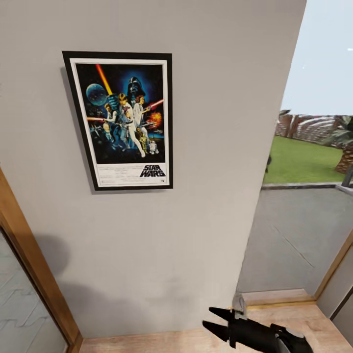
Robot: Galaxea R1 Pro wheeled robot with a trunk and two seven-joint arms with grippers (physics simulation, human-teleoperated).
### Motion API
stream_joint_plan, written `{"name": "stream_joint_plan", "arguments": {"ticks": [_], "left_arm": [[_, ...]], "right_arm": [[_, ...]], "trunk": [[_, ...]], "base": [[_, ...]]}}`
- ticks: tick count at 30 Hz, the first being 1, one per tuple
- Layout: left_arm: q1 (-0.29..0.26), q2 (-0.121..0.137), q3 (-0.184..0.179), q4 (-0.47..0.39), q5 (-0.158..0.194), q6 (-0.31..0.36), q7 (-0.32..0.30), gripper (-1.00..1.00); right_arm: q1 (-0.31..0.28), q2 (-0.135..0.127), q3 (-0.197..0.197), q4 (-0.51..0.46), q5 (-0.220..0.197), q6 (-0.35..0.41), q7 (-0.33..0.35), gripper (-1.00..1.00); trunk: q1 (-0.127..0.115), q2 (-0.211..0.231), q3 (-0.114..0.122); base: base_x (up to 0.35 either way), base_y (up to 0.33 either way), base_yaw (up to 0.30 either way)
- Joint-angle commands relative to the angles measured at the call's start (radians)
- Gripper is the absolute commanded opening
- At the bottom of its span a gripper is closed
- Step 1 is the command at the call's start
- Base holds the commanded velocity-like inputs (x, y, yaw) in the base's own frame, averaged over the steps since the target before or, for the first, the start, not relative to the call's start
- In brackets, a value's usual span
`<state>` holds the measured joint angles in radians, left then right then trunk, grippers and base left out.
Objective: Pick up the poster from the kitchen countertop and hang it on one of the wall nails in the kitchen.
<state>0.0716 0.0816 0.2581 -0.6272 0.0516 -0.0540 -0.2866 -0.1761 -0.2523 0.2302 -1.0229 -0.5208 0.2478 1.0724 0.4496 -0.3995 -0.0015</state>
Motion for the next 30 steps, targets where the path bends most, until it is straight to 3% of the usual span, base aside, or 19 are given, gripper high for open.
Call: {"name": "stream_joint_plan", "arguments": {"ticks": [1,5,8,12,19,30], "left_arm": [[0.000,0.000,0.003,0.000,0.005,0.000,-0.006,1.00],[0.000,0.000,0.003,0.000,0.005,0.000,-0.005,1.00],[0.000,0.000,0.004,0.000,0.006,0.000,-0.005,1.00],[0.000,0.000,0.002,0.001,0.006,0.000,-0.005,1.00],[0.000,-0.001,0.001,0.001,0.007,0.000,-0.005,1.00],[0.000,0.000,0.001,0.001,0.006,0.000,-0.005,1.00]], "right_arm": [[0.001,-0.006,0.003,0.058,-0.012,-0.025,0.000,1.00],[0.008,-0.017,0.008,0.280,0.000,-0.175,-0.003,1.00],[0.009,-0.017,0.010,0.460,0.034,-0.292,-0.009,1.00],[0.010,-0.007,0.013,0.569,0.068,-0.375,-0.056,1.00],[0.010,0.033,0.015,0.625,0.130,-0.432,-0.192,1.00],[0.010,0.045,0.015,0.648,0.151,-0.455,-0.253,1.00]], "trunk": [[0.000,-0.001,0.002],[0.000,-0.001,0.008],[0.000,-0.001,0.013],[0.000,-0.001,0.020],[0.000,-0.001,0.032],[0.000,-0.001,0.050]], "base": [[0.000,0.000,0.000],[0.000,0.000,0.000],[0.000,0.000,0.000],[0.000,0.000,0.000],[0.000,0.000,0.000],[0.000,0.000,0.000]]}}
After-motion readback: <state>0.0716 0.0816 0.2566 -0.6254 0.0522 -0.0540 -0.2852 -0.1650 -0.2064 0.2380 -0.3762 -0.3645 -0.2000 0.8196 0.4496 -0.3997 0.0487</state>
